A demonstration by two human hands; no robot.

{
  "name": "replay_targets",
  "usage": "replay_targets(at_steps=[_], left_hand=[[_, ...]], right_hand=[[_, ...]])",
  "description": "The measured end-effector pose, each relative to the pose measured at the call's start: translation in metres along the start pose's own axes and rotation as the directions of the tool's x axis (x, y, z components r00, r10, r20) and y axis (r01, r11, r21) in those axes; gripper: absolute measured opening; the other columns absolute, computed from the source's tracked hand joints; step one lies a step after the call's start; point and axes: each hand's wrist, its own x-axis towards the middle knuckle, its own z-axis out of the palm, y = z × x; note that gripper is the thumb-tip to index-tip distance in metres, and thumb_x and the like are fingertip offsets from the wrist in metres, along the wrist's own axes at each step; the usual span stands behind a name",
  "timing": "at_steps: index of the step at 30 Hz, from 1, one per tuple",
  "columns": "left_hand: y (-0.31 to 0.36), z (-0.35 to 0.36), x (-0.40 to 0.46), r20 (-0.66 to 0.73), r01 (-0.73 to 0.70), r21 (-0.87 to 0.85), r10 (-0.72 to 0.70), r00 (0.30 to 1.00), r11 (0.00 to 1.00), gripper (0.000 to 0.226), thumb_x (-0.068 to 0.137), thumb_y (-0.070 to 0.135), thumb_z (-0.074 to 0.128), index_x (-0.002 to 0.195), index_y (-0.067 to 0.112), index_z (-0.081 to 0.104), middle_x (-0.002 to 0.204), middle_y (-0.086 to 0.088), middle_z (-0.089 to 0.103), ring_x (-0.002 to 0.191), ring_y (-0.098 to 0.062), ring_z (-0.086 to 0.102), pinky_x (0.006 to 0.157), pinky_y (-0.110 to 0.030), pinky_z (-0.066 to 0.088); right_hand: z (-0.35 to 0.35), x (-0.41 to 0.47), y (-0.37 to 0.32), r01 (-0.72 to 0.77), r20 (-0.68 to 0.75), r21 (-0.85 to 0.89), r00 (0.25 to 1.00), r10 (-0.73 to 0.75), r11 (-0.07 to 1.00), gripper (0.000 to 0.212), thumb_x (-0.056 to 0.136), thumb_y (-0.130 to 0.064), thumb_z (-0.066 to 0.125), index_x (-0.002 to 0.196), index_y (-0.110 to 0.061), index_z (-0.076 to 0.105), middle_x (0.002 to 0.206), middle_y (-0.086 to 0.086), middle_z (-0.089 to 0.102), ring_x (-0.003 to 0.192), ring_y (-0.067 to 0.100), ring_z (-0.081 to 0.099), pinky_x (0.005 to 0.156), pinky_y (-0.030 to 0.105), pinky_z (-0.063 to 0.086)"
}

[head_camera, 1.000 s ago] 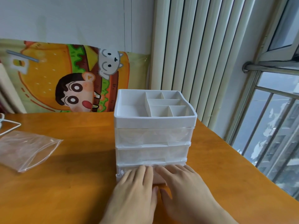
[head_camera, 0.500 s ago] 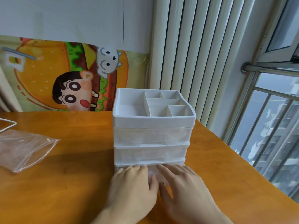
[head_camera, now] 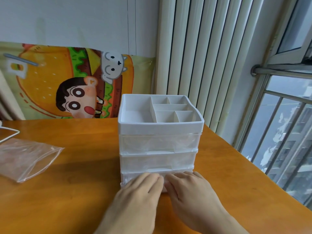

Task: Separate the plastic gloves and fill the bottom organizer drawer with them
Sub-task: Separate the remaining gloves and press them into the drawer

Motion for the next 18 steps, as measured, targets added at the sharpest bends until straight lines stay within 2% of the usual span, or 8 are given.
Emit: replay_targets(at_steps=[4,7,8,11,12,15,17,18], left_hand=[[-0.001,0.015,0.004,0.097,0.04,0.075,-0.047,0.994,0.996,0.046,0.087,0.032,0.044,0.112,0.013,0.078,0.095,0.004,0.074,0.085,-0.016,0.073,0.073,-0.032,0.062],[-0.001,0.011,0.007,0.066,0.104,0.061,-0.108,0.992,0.993,0.035,0.093,0.035,0.04,0.093,0.022,0.073,0.08,0.008,0.07,0.072,-0.015,0.07,0.065,-0.033,0.059],[0.001,0.007,0.009,0.064,0.114,0.044,-0.117,0.991,0.993,0.032,0.097,0.035,0.037,0.091,0.026,0.067,0.081,0.01,0.067,0.074,-0.014,0.069,0.068,-0.033,0.057],[0.005,0.0,0.011,-0.015,0.084,-0.037,-0.084,0.996,0.996,0.028,0.108,0.036,0.023,0.11,0.034,0.05,0.112,0.015,0.061,0.109,-0.01,0.06,0.095,-0.028,0.044],[0.006,-0.002,0.011,-0.018,0.092,-0.054,-0.093,0.995,0.994,0.023,0.109,0.036,0.023,0.11,0.036,0.046,0.118,0.015,0.06,0.114,-0.009,0.056,0.096,-0.025,0.04],[0.003,-0.006,0.009,-0.001,0.18,-0.109,-0.181,0.983,0.978,0.016,0.109,0.029,0.031,0.108,0.035,0.045,0.114,0.017,0.057,0.111,-0.005,0.054,0.086,-0.021,0.04],[-0.006,-0.008,0.006,0.054,0.196,-0.095,-0.192,0.98,0.976,0.015,0.102,0.019,0.048,0.096,0.032,0.052,0.097,0.017,0.056,0.095,-0.006,0.058,0.074,-0.021,0.045],[-0.012,-0.004,0.001,0.022,0.156,-0.093,-0.154,0.988,0.983,0.017,0.094,0.015,0.057,0.088,0.031,0.056,0.089,0.016,0.057,0.085,-0.009,0.061,0.068,-0.024,0.048]], right_hand=[[-0.003,0.0,0.001,0.014,0.001,0.005,1.0,-0.014,1.0,0.036,0.104,-0.043,0.026,0.077,-0.03,0.045,0.072,-0.013,0.053,0.067,0.012,0.045,0.072,0.029,0.042],[-0.002,-0.001,0.004,0.035,-0.006,0.004,0.999,-0.035,0.999,0.032,0.104,-0.04,0.028,0.079,-0.029,0.045,0.072,-0.012,0.053,0.066,0.015,0.044,0.071,0.029,0.042],[-0.001,-0.002,0.005,0.034,-0.015,-0.001,0.999,-0.034,0.999,0.031,0.104,-0.037,0.03,0.08,-0.029,0.047,0.073,-0.012,0.054,0.066,0.015,0.045,0.07,0.029,0.043],[0.004,-0.005,0.011,0.016,-0.084,0.009,0.996,-0.015,1.0,0.025,0.102,-0.026,0.042,0.086,-0.025,0.062,0.08,-0.011,0.062,0.073,0.016,0.056,0.065,0.03,0.049],[0.005,-0.007,0.013,0.009,-0.1,0.012,0.995,-0.008,1.0,0.022,0.099,-0.021,0.047,0.089,-0.023,0.066,0.083,-0.01,0.065,0.075,0.017,0.059,0.062,0.03,0.051],[0.005,-0.011,0.019,0.026,-0.174,0.03,0.985,-0.021,0.999,0.017,0.095,-0.009,0.058,0.089,-0.02,0.07,0.083,-0.009,0.068,0.078,0.017,0.065,0.059,0.032,0.054],[0.003,-0.015,0.024,0.048,-0.24,0.048,0.97,-0.035,0.998,0.016,0.091,-0.005,0.067,0.092,-0.019,0.074,0.088,-0.009,0.072,0.082,0.014,0.069,0.061,0.031,0.057],[0.002,-0.017,0.027,0.055,-0.264,0.062,0.964,-0.037,0.997,0.018,0.09,-0.004,0.072,0.095,-0.02,0.076,0.092,-0.011,0.073,0.085,0.012,0.069,0.065,0.028,0.057]])
